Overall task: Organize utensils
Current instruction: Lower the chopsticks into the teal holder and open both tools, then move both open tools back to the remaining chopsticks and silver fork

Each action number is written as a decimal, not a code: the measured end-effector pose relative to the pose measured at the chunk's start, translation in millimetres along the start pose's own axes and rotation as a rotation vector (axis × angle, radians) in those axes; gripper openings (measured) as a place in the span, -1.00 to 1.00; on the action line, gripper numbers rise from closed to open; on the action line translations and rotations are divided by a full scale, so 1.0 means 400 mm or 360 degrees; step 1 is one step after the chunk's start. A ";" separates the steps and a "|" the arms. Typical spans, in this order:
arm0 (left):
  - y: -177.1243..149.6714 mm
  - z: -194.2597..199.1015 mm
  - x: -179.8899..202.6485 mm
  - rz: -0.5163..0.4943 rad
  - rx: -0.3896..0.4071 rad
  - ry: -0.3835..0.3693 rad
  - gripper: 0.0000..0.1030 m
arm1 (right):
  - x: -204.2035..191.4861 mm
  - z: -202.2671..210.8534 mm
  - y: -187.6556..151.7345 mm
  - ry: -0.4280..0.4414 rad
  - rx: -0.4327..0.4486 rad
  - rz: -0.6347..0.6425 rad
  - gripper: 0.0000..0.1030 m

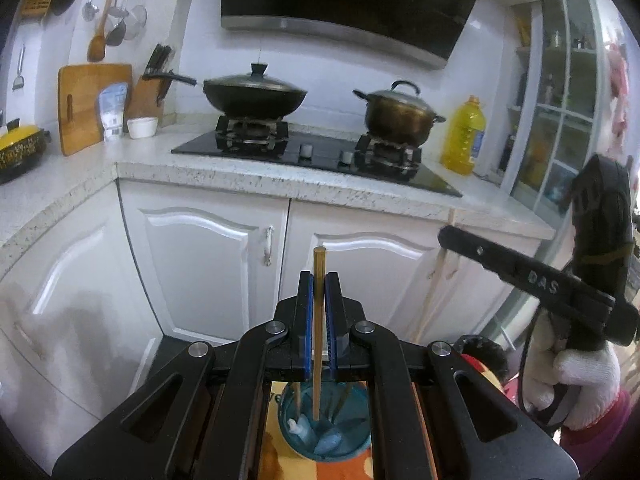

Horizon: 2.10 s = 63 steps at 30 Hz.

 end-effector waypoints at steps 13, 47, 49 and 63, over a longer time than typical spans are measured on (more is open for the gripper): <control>-0.139 -0.147 0.010 0.0005 -0.0217 -0.0039 -0.92 | 0.103 -0.153 -0.161 -0.0026 -0.0215 -0.0095 -0.90; -0.328 -0.012 0.141 0.0005 -0.0322 -0.0064 -0.02 | 0.175 0.097 -0.466 -0.0223 -0.0435 -0.0231 -0.33; -0.357 -0.011 0.156 0.0015 -0.0358 -0.0071 -0.02 | 0.186 0.125 -0.475 -0.0229 -0.0417 -0.0251 -0.33; -0.417 0.033 0.248 -0.0063 -0.0385 -0.0095 -0.02 | 0.209 0.251 -0.514 -0.0313 -0.0381 -0.0242 -0.27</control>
Point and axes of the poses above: each gripper's, at about its wrist camera, not at the fingertips, and z roughly against the way its jaws point, x to its right, y to its top, the point moved 9 cm from there along -z, roughly the way its jaws point, and after that the axes turned 6 degrees about -z, right-handed, at the moved point
